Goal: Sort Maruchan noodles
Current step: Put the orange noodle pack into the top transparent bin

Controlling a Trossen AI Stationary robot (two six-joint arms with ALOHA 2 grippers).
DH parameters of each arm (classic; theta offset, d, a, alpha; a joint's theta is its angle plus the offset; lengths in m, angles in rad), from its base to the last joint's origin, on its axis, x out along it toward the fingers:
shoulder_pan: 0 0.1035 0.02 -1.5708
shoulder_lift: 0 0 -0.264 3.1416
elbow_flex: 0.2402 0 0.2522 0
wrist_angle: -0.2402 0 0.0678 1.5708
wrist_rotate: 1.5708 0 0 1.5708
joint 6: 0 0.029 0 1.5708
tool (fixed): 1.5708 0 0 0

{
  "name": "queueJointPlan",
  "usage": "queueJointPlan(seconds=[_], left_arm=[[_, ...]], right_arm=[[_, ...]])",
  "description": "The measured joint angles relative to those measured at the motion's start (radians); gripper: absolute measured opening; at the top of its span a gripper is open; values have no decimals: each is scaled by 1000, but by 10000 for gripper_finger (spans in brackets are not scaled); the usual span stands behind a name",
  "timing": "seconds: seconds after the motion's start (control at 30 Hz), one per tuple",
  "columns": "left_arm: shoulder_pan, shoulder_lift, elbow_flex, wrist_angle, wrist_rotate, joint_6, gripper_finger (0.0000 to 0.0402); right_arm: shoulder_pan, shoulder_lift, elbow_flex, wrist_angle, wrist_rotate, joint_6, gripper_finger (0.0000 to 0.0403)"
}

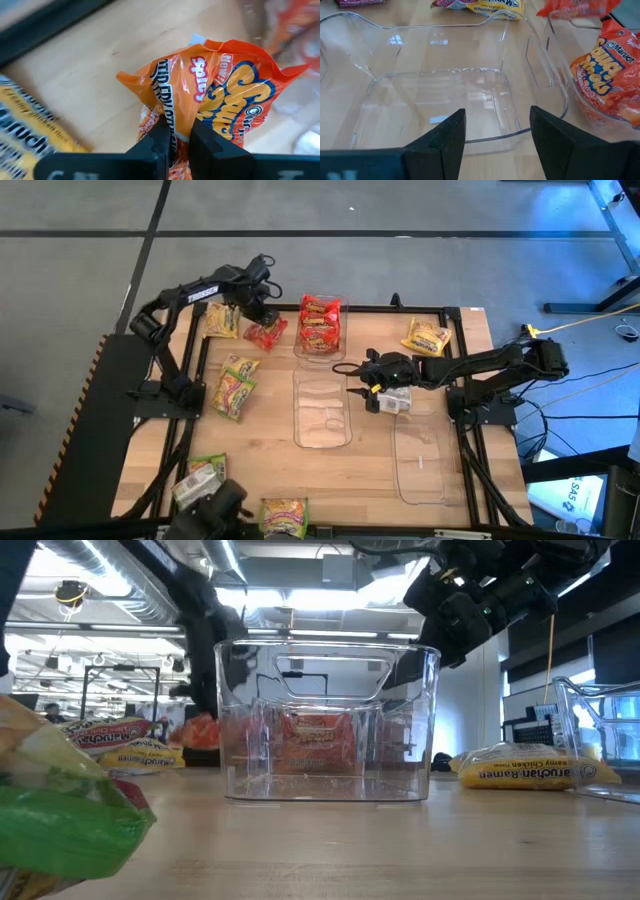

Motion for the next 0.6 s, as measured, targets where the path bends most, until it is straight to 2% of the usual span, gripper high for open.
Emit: queueJointPlan(seconds=[0.13,0.23,0.4,0.5,0.6], left_arm=[[-53,-121,0,-30,-71,-11,32],[-104,-215,1,-30,-127,-6,32],[-208,-369,1,-24,-185,-25,32],[-293,-453,-19,5,-236,-51,32],[-385,-545,-90,79,-261,-91,32]], right_arm=[[0,0,0,0,0,11,193],[0,0,0,-3,3,81,193],[-2,0,0,9,49,135,198],[-1,0,0,78,45,186,220],[0,0,0,140,43,225,258]])
